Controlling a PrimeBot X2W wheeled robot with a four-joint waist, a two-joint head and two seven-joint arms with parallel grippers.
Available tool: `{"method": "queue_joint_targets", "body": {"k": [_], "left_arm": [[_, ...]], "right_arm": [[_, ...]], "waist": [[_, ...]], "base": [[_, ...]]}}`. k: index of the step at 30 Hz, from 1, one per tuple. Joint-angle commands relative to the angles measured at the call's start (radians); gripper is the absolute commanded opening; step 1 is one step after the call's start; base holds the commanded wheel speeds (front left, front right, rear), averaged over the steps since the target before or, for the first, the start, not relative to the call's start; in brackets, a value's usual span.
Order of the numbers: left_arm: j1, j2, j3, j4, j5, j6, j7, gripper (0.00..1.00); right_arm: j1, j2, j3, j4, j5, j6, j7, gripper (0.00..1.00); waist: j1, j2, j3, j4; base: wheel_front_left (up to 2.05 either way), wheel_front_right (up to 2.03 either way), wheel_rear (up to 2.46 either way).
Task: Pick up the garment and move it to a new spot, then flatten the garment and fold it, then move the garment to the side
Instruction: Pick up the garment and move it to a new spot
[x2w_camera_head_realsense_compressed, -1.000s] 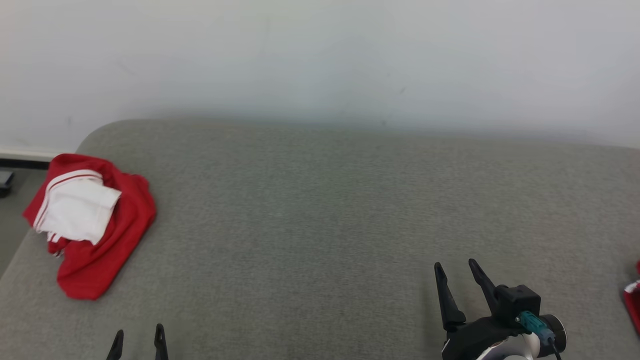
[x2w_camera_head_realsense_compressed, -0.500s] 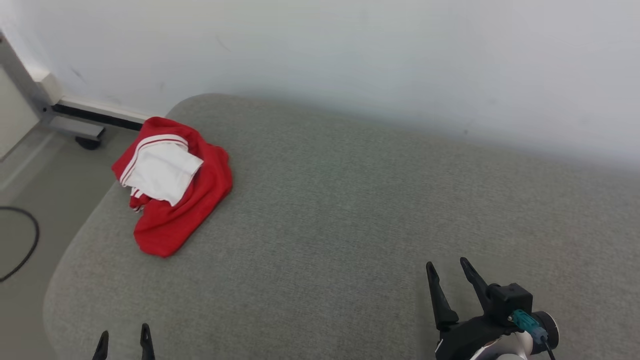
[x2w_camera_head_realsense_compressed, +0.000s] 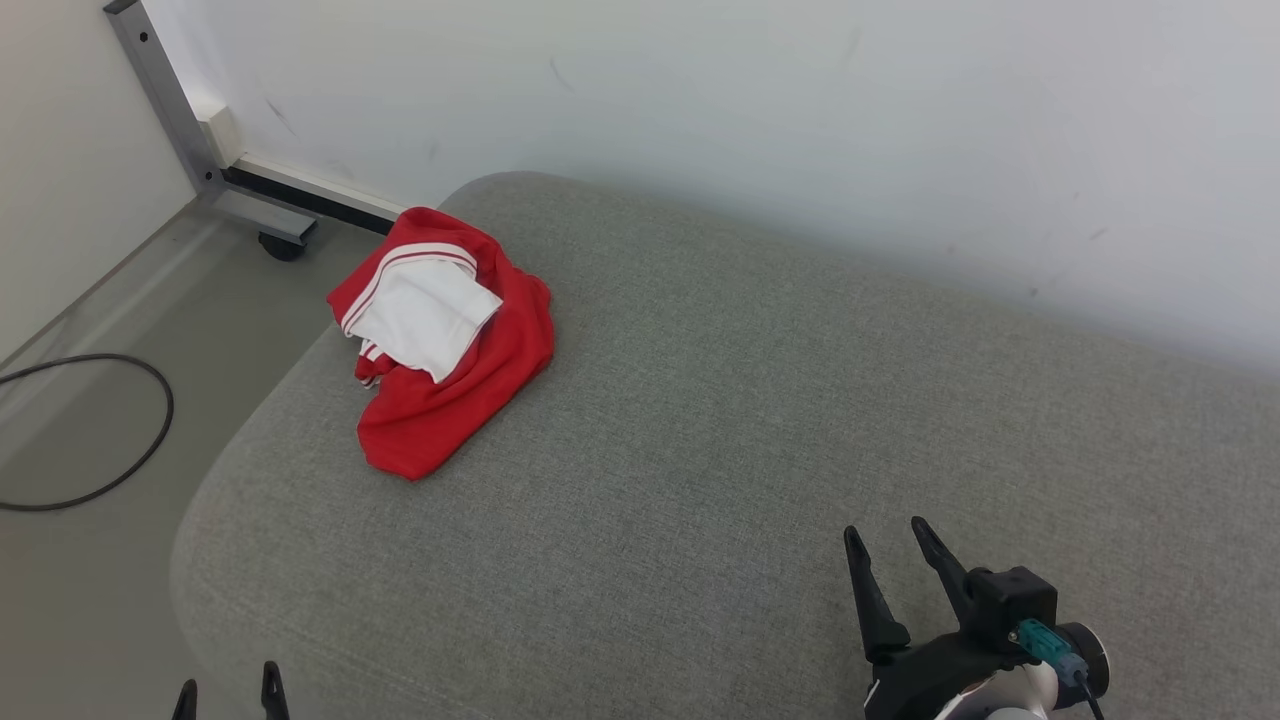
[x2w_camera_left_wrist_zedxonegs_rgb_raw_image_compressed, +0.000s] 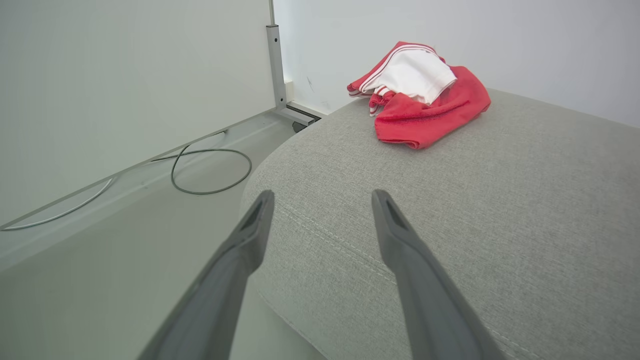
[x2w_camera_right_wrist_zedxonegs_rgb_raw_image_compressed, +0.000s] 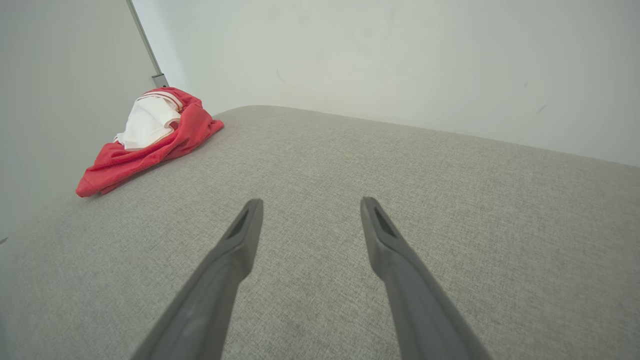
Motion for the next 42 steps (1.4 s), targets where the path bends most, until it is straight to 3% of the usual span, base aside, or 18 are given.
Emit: {"method": "queue_joint_targets", "body": {"k": [1, 10, 17, 24, 32, 42], "left_arm": [[0.011, -0.001, 0.004, -0.002, 0.003, 0.004, -0.003, 1.00], [-0.028, 0.000, 0.019, 0.031, -0.016, -0.013, -0.003, 1.00], [-0.136, 0.049, 0.017, 0.068, -0.047, -0.034, -0.003, 1.00], [-0.319, 0.183, -0.057, 0.135, -0.107, -0.036, -0.003, 1.00], [-0.558, 0.352, -0.219, 0.242, -0.232, -0.037, 0.039, 1.00], [-0.739, 0.491, -0.387, 0.347, -0.424, -0.037, 0.176, 1.00]], "right_arm": [[0.001, 0.001, 0.001, 0.003, 0.000, -0.002, 0.000, 1.00], [-0.017, 0.001, 0.011, 0.006, -0.023, -0.002, 0.000, 1.00], [-0.039, 0.001, 0.004, -0.008, -0.061, -0.002, 0.000, 1.00], [-0.079, 0.000, 0.000, -0.022, -0.084, -0.002, 0.000, 1.00], [-0.124, -0.041, 0.008, -0.064, -0.101, -0.002, 0.000, 1.00], [-0.180, -0.090, 0.028, -0.116, -0.097, -0.002, 0.000, 1.00]], "waist": [[0.0000, 0.0000, 0.002, -0.001], [0.0000, 0.0000, 0.028, -0.037], [0.0000, 0.0000, 0.069, -0.087], [0.0000, 0.0000, 0.132, -0.154], [0.0000, 0.0000, 0.231, -0.224], [0.0000, 0.0000, 0.340, -0.312]], "base": [[0.00, 0.00, 0.00], [0.00, 0.00, 0.00], [0.00, 0.00, 0.00], [0.00, 0.00, 0.00], [0.00, 0.00, 0.00], [0.00, 0.00, 0.00]]}}
